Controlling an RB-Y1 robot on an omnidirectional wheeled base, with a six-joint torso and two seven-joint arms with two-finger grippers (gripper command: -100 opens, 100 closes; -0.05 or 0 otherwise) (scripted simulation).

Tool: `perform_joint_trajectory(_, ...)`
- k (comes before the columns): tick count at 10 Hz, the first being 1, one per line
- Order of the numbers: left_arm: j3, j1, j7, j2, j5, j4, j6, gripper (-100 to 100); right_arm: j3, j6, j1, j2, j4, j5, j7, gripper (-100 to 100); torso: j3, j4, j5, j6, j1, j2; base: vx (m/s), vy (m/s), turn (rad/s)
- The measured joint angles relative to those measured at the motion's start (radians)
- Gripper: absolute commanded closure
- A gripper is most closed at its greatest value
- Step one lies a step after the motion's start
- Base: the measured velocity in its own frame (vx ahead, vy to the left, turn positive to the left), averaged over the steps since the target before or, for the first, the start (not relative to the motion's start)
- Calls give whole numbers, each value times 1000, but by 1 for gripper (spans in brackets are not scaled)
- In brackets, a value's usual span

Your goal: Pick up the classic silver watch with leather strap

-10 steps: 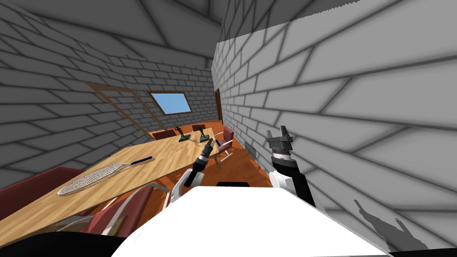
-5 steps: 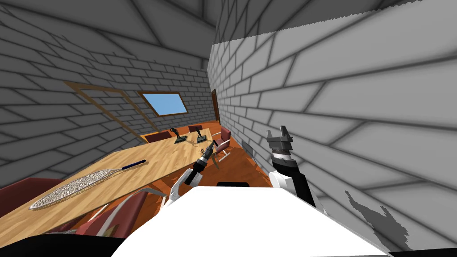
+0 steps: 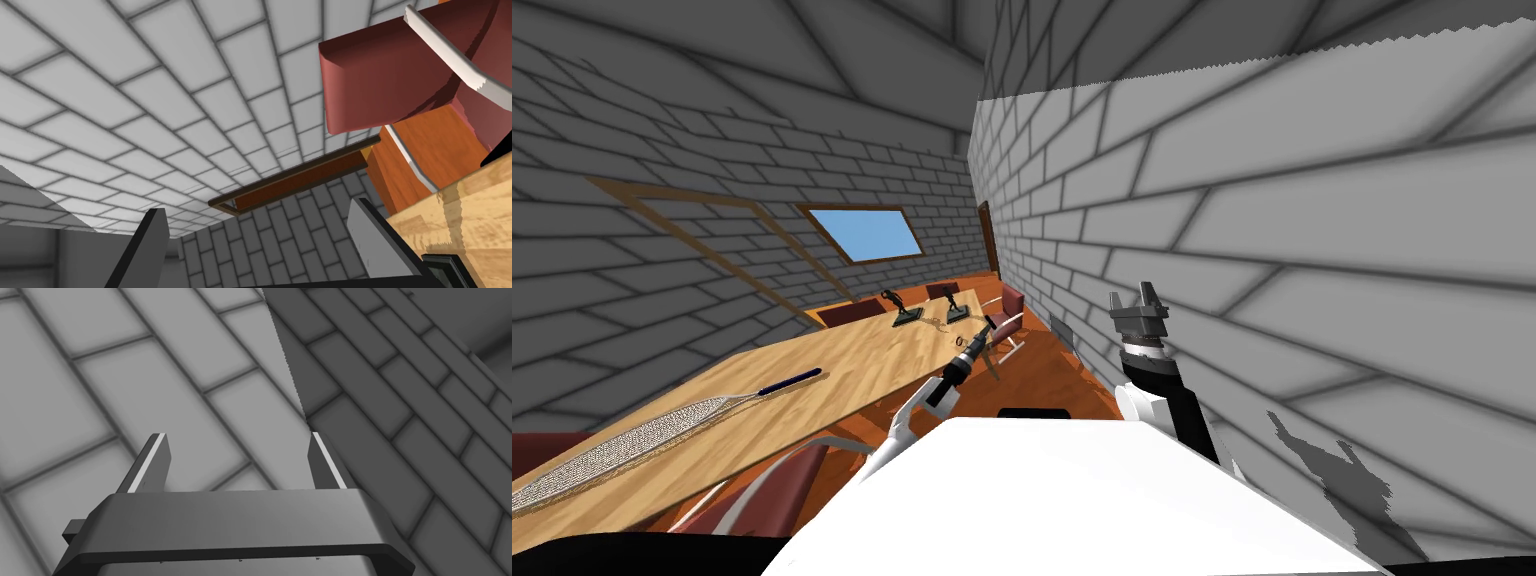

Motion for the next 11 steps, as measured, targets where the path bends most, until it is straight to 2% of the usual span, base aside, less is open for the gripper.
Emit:
perform_joint_trajectory(1,-4,6,-1,29,7,19,23,-100,0,0,0,0,0,0,0,0,0,0,0,0,0,0,-3,-2,-55)
perform_joint_trajectory(3,-19,-20,-7,44,10,79,61,-100,0,0,0,0,0,0,0,0,0,0,0,0,0,-1,6,-1,-166)
perform_joint_trajectory(4,-25,-31,-4,79,22,103,96,-100,0,0,0,0,0,0,0,0,-1,0,0,0,1,-1,11,6,-49)
perform_joint_trajectory(7,-36,-41,-10,114,33,166,148,-100,0,0,0,0,0,0,0,0,-1,0,0,-1,1,-1,13,7,-93)
perform_joint_trajectory(8,-41,-53,-12,126,38,210,158,-100,0,0,0,0,0,0,0,0,-1,0,0,0,1,-2,26,14,-216)
perform_joint_trajectory(9,-43,-46,-17,149,47,228,187,-100,0,0,0,0,0,0,0,0,-1,0,0,0,2,-2,20,20,-72)
perform_joint_trajectory(11,-48,-52,-27,162,52,280,228,-100,0,0,0,0,0,0,0,0,-1,0,0,0,2,-2,22,19,-88)
